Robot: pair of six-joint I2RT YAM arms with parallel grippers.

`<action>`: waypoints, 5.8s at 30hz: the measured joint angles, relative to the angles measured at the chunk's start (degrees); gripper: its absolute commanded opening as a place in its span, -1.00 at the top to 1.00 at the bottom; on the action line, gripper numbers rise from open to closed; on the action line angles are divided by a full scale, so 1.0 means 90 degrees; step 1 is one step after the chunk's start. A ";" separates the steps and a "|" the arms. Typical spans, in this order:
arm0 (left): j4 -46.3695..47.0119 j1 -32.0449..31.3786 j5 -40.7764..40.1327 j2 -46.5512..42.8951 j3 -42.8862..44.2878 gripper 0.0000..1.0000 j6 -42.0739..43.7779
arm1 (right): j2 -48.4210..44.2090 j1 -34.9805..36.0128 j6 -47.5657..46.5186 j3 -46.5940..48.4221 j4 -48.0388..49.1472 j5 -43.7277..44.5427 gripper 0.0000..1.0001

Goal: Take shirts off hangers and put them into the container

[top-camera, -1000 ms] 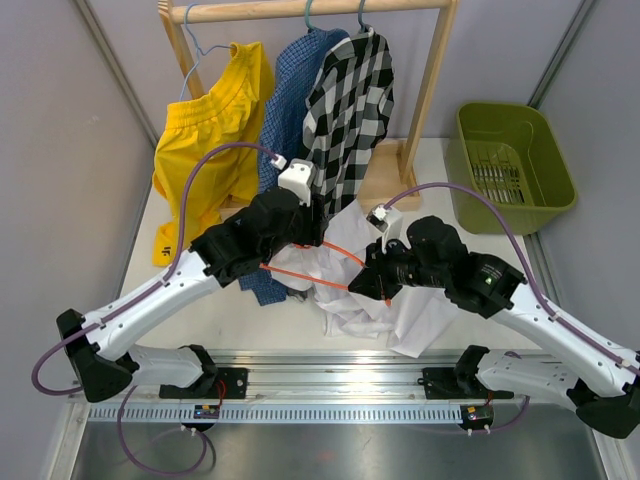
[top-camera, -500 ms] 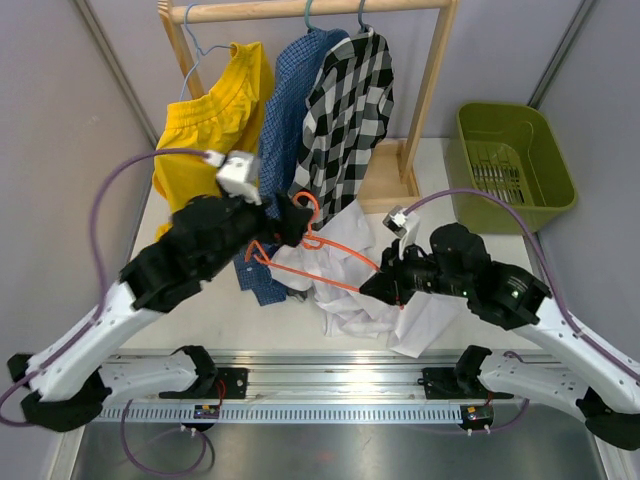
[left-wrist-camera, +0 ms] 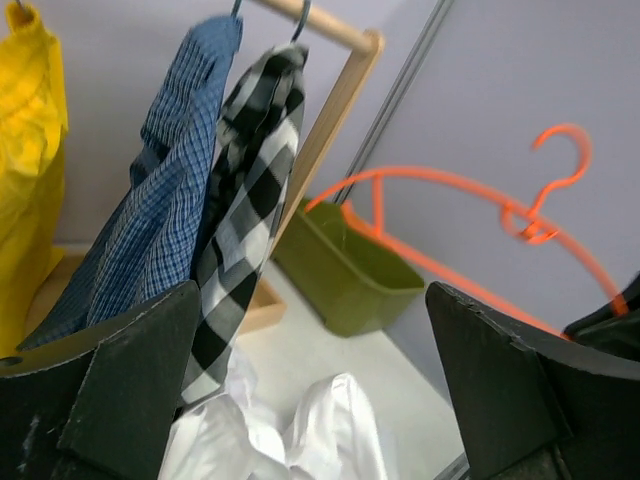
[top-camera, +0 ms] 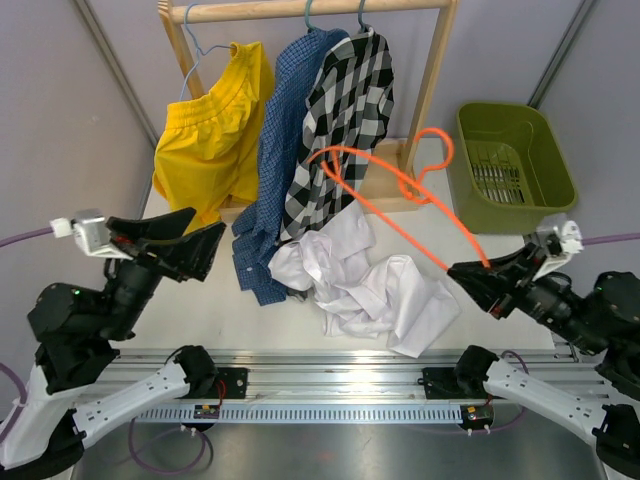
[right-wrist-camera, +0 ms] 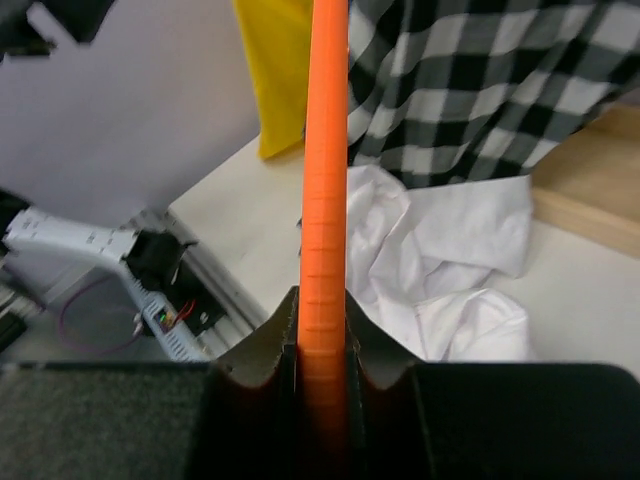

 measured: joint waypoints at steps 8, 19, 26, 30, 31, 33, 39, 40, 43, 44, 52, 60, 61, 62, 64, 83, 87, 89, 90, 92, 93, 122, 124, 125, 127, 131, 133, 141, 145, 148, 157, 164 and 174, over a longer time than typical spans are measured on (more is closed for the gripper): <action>-0.0512 0.0000 -0.0046 0.0347 -0.0432 -0.98 -0.0126 | -0.0794 0.0002 0.0073 0.0131 -0.0253 0.2667 1.00; -0.0576 0.0000 -0.0063 0.0549 -0.0738 -0.98 -0.0236 | 0.1741 0.0005 0.0015 -0.0299 0.0039 0.4702 1.00; -0.0597 0.0000 -0.0051 0.0542 -0.1158 -0.98 -0.0321 | 0.2968 -0.0367 -0.0566 -0.0114 0.0959 0.4340 1.00; -0.0544 0.0000 -0.0036 0.0471 -0.1263 -0.98 -0.0374 | 0.3553 -0.1452 -0.0753 0.0457 0.1331 0.3390 1.00; -0.0537 0.0000 -0.0034 0.0452 -0.1285 -0.98 -0.0379 | 0.3689 -0.1785 -0.0782 0.0612 0.1379 0.3228 1.00; -0.0515 0.0000 -0.0029 0.0420 -0.1331 -0.98 -0.0384 | 0.4022 -0.2144 -0.0848 0.1001 0.1460 0.2871 1.00; -0.0471 0.0000 -0.0007 0.0408 -0.1365 -0.98 -0.0384 | 0.5042 -0.2756 -0.1025 0.2152 0.1678 0.1659 1.00; -0.0459 0.0000 -0.0007 0.0408 -0.1365 -0.98 -0.0384 | 0.5178 -0.2812 -0.1054 0.2310 0.1673 0.1515 1.00; -0.0423 0.0000 -0.0002 0.0406 -0.1365 -0.98 -0.0381 | 0.5525 -0.2934 -0.1146 0.2790 0.1610 0.1195 1.00; -0.0401 0.0000 -0.0002 0.0406 -0.1367 -0.98 -0.0381 | 0.5603 -0.2963 -0.1168 0.2912 0.1605 0.1124 1.00; -0.0335 0.0000 0.0017 0.0403 -0.1435 -0.98 -0.0379 | 0.5969 -0.3138 -0.1375 0.3733 0.1226 0.0877 1.00; -0.0328 0.0000 0.0041 0.0381 -0.1469 -0.98 -0.0381 | 0.6008 -0.3412 -0.1540 0.3993 0.1343 0.0860 1.00; -0.0328 0.0000 0.0049 0.0381 -0.1469 -0.98 -0.0381 | 0.6057 -0.3458 -0.1545 0.4063 0.1316 0.0862 1.00; -0.0328 0.0000 0.0061 0.0381 -0.1469 -0.98 -0.0381 | 0.6101 -0.3500 -0.1547 0.4129 0.1314 0.0860 1.00; -0.0328 0.0000 0.0078 0.0384 -0.1469 -0.98 -0.0381 | 0.6285 -0.3643 -0.1545 0.4376 0.1258 0.0835 1.00; -0.0335 0.0000 0.0109 0.0495 -0.1469 -0.98 -0.0393 | 0.6030 -0.4124 -0.0998 0.2856 0.2033 0.0015 -0.69; -0.0328 0.0000 0.0131 0.0542 -0.1469 -0.98 -0.0406 | 0.5326 -0.4058 -0.0831 0.2098 0.1841 -0.0262 -0.99; -0.0335 0.0000 0.0136 0.0566 -0.1469 -0.98 -0.0408 | 0.4794 -0.3915 -0.0709 0.1498 0.1868 -0.0323 -0.99; -0.0330 0.0000 0.0141 0.0578 -0.1469 -0.98 -0.0410 | 0.4507 -0.3779 -0.0631 0.1166 0.1875 -0.0325 -0.99; -0.0333 0.0000 0.0146 0.0597 -0.1469 -0.98 -0.0430 | 0.3881 -0.3368 -0.0488 0.0435 0.1899 -0.0347 -0.99; -0.0335 0.0000 0.0153 0.0602 -0.1469 -0.98 -0.0432 | 0.3602 -0.3082 -0.0403 0.0075 0.1897 -0.0342 -0.99; -0.0347 0.0000 0.0238 0.0678 -0.1469 -0.98 -0.0588 | 0.4449 -0.0046 0.4218 -0.4704 0.2234 0.3254 -0.89; -0.0362 0.0000 0.0238 0.0673 -0.1469 -0.98 -0.0600 | 0.4721 -0.0046 0.4303 -0.4716 0.2429 0.3257 -0.65; -0.0362 0.0000 0.0240 0.0670 -0.1469 -0.98 -0.0602 | 0.4775 -0.0046 0.4328 -0.4726 0.2516 0.3254 -0.51; -0.0362 0.0000 0.0238 0.0661 -0.1469 -0.98 -0.0619 | 0.4843 -0.0046 0.4359 -0.4777 0.2715 0.3259 0.14; -0.0367 0.0000 0.0238 0.0585 -0.1469 -0.98 -0.0636 | 0.4840 -0.0044 0.4583 -0.4847 0.2863 0.3276 1.00; -0.0372 0.0000 0.0238 0.0539 -0.1469 -0.98 -0.0653 | 0.4779 -0.0044 0.4680 -0.4879 0.2834 0.3293 1.00; -0.0384 0.0002 0.0240 0.0454 -0.1472 -0.98 -0.0721 | 0.2861 -0.0039 0.5095 -0.4716 0.1333 0.3973 1.00; -0.0376 0.0002 0.0289 0.0459 -0.1474 -0.98 -0.0746 | 0.1379 -0.0044 0.5275 -0.3956 0.0117 0.4680 1.00; -0.0316 0.0002 0.0355 0.0469 -0.1591 -0.98 -0.0780 | 0.0639 -0.0046 0.5059 -0.2863 -0.0522 0.5197 1.00; -0.0046 0.0002 0.0716 0.0935 -0.1717 -0.98 -0.0906 | 0.1496 -0.0068 0.1991 -0.1336 0.0862 0.4889 1.00; -0.0061 0.0002 0.0775 0.0702 -0.1751 -0.98 -0.0935 | 0.4364 -0.0075 0.1039 -0.1200 0.2144 0.3373 1.00; -0.0080 0.0002 0.0673 0.0270 -0.1921 -0.98 -0.0933 | 0.5180 -0.0600 0.1923 -0.2310 0.2319 0.3310 -0.76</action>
